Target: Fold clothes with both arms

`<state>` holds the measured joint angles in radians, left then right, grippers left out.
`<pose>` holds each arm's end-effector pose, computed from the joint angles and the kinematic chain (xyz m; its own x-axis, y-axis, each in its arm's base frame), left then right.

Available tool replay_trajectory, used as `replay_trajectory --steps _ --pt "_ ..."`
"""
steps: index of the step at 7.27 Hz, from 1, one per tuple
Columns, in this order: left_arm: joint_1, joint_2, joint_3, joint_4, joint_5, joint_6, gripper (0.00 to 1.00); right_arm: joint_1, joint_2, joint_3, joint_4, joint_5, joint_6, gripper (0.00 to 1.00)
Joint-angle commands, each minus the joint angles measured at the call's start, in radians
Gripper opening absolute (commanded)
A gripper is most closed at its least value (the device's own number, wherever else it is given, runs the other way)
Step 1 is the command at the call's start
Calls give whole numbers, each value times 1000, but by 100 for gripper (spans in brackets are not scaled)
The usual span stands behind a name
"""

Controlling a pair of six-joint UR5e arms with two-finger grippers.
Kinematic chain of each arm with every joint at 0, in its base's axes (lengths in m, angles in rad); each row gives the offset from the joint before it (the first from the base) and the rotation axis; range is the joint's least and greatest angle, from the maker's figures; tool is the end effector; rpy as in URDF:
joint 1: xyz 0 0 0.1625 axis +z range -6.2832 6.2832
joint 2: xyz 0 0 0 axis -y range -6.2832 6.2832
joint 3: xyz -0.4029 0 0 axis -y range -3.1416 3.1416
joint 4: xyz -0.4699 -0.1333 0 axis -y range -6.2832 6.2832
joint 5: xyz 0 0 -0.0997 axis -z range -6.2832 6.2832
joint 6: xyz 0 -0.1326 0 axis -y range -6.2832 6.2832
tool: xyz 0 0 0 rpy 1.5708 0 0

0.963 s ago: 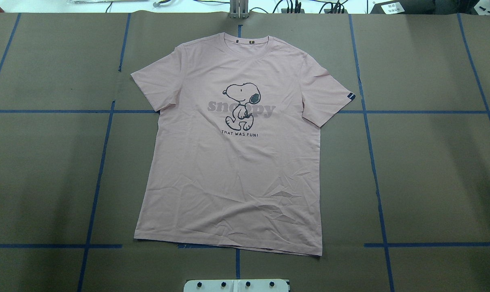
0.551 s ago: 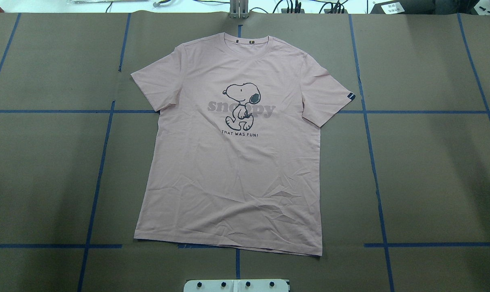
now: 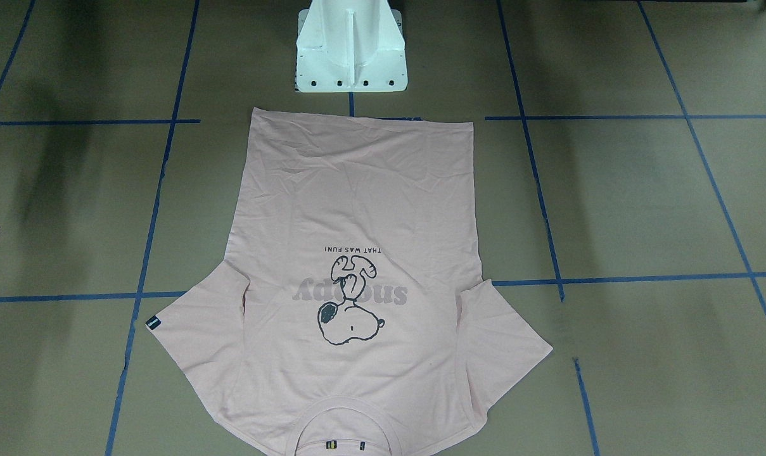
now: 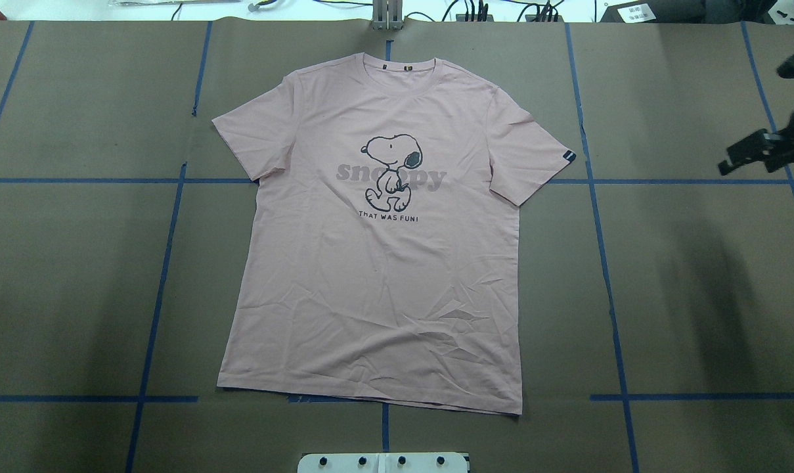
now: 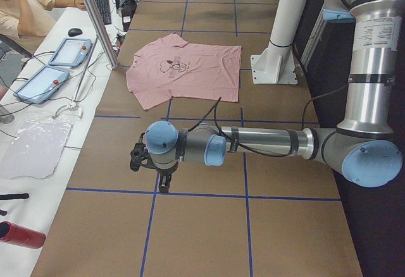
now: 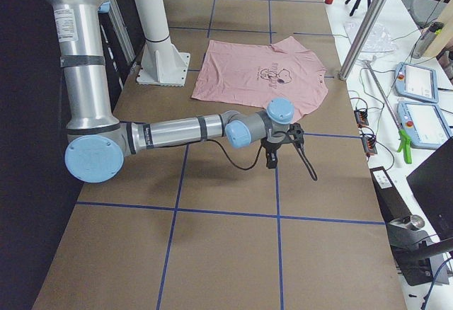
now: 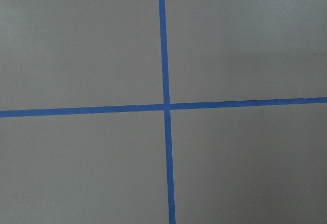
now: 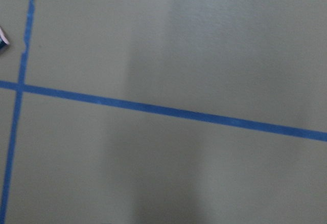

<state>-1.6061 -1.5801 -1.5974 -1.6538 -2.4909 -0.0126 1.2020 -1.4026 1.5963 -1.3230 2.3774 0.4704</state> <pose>-0.0483 -0.5805 0.6164 0.6082 0.0604 -0.7915 0.0427 0.9932 0.1087 -0.2021 -0.6272 0.5096 0.6239 -0.0966 0.7755 0.0484 0.9952 0.0850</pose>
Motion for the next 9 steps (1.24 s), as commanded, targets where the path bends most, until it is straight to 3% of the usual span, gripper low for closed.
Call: replay_trajectory --steps 1,3,4,6,9 --pt "0 -1 -1 -17 -51 3 100 -145 230 -117 8 -96 329 99" --pt "3 -1 19 -110 -78 -1 100 -208 339 -186 8 -197 504 97" --pt "5 -1 30 -142 -82 -1 100 -222 393 -246 13 -225 628 90" --pt "6 -1 42 -156 -95 -3 100 -260 404 -399 268 -306 747 84" --pt "8 -1 42 -156 -103 -3 100 -288 395 -414 291 -352 755 67"
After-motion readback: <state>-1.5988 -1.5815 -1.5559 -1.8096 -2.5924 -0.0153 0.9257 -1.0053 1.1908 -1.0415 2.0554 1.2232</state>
